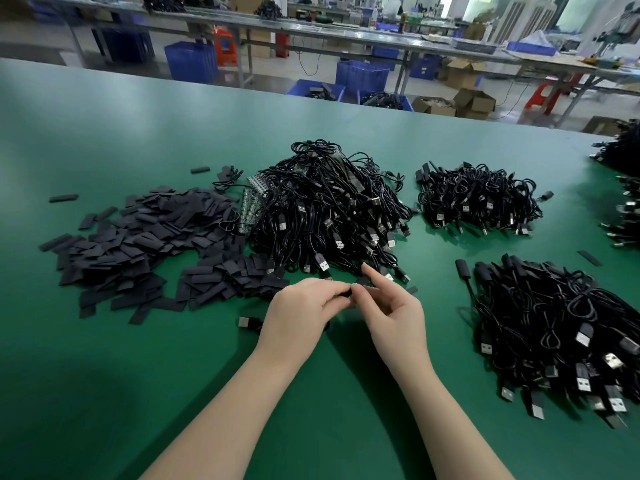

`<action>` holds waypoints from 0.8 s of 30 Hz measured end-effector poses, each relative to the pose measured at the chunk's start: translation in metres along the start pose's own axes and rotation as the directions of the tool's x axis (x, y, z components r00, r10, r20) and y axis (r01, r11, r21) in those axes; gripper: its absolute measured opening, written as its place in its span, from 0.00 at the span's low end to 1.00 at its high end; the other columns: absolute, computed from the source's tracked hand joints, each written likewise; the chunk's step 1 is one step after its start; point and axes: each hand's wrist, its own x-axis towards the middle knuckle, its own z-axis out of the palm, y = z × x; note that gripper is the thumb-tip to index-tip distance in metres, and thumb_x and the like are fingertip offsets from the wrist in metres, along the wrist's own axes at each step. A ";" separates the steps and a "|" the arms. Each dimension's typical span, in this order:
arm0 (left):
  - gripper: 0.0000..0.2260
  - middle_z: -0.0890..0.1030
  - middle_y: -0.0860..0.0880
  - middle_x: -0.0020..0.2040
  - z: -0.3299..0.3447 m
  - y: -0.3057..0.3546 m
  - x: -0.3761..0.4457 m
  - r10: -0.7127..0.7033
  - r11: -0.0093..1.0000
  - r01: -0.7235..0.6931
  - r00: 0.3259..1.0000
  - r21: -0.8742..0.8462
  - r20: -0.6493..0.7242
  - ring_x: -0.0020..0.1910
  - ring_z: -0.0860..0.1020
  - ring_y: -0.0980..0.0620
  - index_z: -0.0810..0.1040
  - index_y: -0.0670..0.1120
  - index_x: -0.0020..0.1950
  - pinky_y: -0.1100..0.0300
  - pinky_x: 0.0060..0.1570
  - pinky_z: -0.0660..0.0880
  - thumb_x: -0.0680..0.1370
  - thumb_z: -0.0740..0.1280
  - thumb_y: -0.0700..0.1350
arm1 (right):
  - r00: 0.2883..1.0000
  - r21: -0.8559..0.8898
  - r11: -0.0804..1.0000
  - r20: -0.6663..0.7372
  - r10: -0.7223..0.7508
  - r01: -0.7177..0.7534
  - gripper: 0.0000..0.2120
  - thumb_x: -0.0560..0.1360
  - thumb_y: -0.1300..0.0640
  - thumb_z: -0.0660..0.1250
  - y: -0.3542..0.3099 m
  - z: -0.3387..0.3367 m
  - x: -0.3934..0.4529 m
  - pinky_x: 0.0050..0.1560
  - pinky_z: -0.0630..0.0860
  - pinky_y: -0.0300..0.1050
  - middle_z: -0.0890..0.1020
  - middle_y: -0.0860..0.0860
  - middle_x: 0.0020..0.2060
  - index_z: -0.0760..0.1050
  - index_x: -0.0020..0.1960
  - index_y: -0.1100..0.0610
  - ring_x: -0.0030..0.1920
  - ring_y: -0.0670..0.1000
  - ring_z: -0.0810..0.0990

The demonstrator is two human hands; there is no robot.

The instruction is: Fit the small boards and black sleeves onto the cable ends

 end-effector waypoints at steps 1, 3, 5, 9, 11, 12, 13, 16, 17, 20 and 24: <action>0.08 0.84 0.53 0.43 0.000 0.000 0.000 0.006 1.000 -0.006 1.000 0.016 -0.005 0.43 0.81 0.55 0.85 0.53 0.52 0.53 0.44 0.79 0.74 0.72 0.45 | 1.000 0.006 1.000 0.008 0.008 -0.008 0.21 0.77 0.57 0.72 0.000 0.001 -0.001 0.46 0.73 0.26 0.86 0.39 0.43 0.74 0.66 0.42 0.46 0.37 0.83; 0.10 0.84 0.55 0.46 0.001 -0.001 0.000 0.012 0.999 -0.011 1.000 0.031 -0.020 0.45 0.80 0.58 0.84 0.52 0.53 0.57 0.46 0.78 0.74 0.71 0.42 | 0.999 0.012 0.999 0.033 0.042 -0.042 0.17 0.77 0.54 0.71 -0.001 0.004 -0.001 0.45 0.74 0.28 0.86 0.40 0.42 0.74 0.62 0.38 0.46 0.37 0.83; 0.14 0.83 0.55 0.49 0.001 0.000 0.001 -0.020 1.000 0.020 0.999 0.006 -0.031 0.48 0.78 0.59 0.82 0.53 0.58 0.61 0.49 0.76 0.75 0.71 0.41 | 0.997 -0.022 0.999 0.067 0.040 -0.038 0.04 0.77 0.51 0.70 -0.004 0.005 -0.002 0.39 0.73 0.31 0.86 0.44 0.36 0.82 0.46 0.43 0.38 0.39 0.82; 0.22 0.83 0.57 0.51 0.000 0.003 0.002 0.010 0.997 -0.008 1.000 0.079 -0.027 0.48 0.79 0.60 0.77 0.55 0.66 0.63 0.48 0.76 0.72 0.75 0.48 | 1.000 -0.012 1.000 -0.007 0.017 -0.017 0.14 0.79 0.54 0.68 -0.006 0.002 -0.002 0.34 0.73 0.36 0.84 0.50 0.32 0.80 0.36 0.55 0.32 0.44 0.78; 0.23 0.83 0.57 0.52 -0.001 0.003 0.003 0.025 0.989 -0.024 1.000 0.149 -0.009 0.49 0.80 0.60 0.78 0.53 0.65 0.63 0.49 0.74 0.70 0.76 0.52 | 0.993 0.096 0.995 -0.115 0.037 -0.026 0.12 0.80 0.55 0.67 -0.007 -0.001 0.001 0.38 0.78 0.37 0.85 0.51 0.35 0.80 0.40 0.58 0.36 0.46 0.83; 0.22 0.83 0.57 0.51 -0.001 0.003 0.004 0.035 0.983 -0.037 0.999 0.178 0.014 0.49 0.80 0.59 0.80 0.52 0.64 0.62 0.50 0.74 0.70 0.75 0.52 | 0.983 0.142 0.990 -0.179 0.046 -0.020 0.11 0.80 0.55 0.66 -0.007 -0.003 0.002 0.38 0.78 0.36 0.85 0.51 0.36 0.80 0.41 0.58 0.36 0.46 0.83; 0.19 0.84 0.57 0.50 -0.001 0.003 0.004 0.038 0.979 -0.047 0.998 0.199 0.045 0.50 0.81 0.58 0.81 0.52 0.61 0.60 0.50 0.75 0.71 0.75 0.52 | 0.970 0.167 0.986 -0.237 0.051 -0.011 0.11 0.81 0.54 0.66 -0.007 -0.006 0.003 0.38 0.77 0.35 0.85 0.51 0.36 0.79 0.42 0.58 0.37 0.46 0.84; 0.11 0.84 0.59 0.49 0.002 0.002 0.003 -0.019 0.980 -0.004 0.993 0.199 0.116 0.48 0.80 0.61 0.84 0.55 0.56 0.62 0.47 0.76 0.75 0.72 0.53 | 0.940 0.179 0.984 -0.338 0.047 0.016 0.11 0.81 0.52 0.66 -0.004 -0.009 0.004 0.38 0.77 0.34 0.85 0.49 0.37 0.80 0.43 0.55 0.37 0.45 0.83; 0.10 0.83 0.59 0.49 0.003 0.001 0.003 -0.042 0.983 0.021 0.992 0.182 0.115 0.48 0.79 0.61 0.84 0.56 0.55 0.63 0.46 0.76 0.75 0.71 0.53 | 0.940 0.180 0.984 -0.336 0.055 0.007 0.09 0.80 0.52 0.66 -0.003 -0.007 0.004 0.39 0.77 0.34 0.85 0.47 0.38 0.81 0.44 0.54 0.38 0.44 0.83; 0.08 0.83 0.59 0.49 0.006 0.000 0.002 -0.102 0.992 0.096 0.992 0.081 0.078 0.48 0.79 0.62 0.84 0.56 0.54 0.61 0.48 0.77 0.75 0.71 0.51 | 0.971 0.149 0.988 -0.223 0.083 -0.050 0.06 0.79 0.52 0.69 0.002 0.001 0.003 0.45 0.79 0.37 0.86 0.40 0.45 0.82 0.54 0.47 0.44 0.43 0.83; 0.09 0.83 0.59 0.48 0.005 -0.001 0.001 -0.128 0.991 0.129 0.989 -0.017 0.074 0.45 0.79 0.59 0.83 0.57 0.55 0.54 0.46 0.79 0.75 0.71 0.49 | 0.998 0.052 0.998 -0.063 0.029 -0.025 0.18 0.79 0.55 0.69 0.001 0.009 -0.001 0.44 0.78 0.47 0.79 0.43 0.37 0.75 0.64 0.35 0.38 0.45 0.75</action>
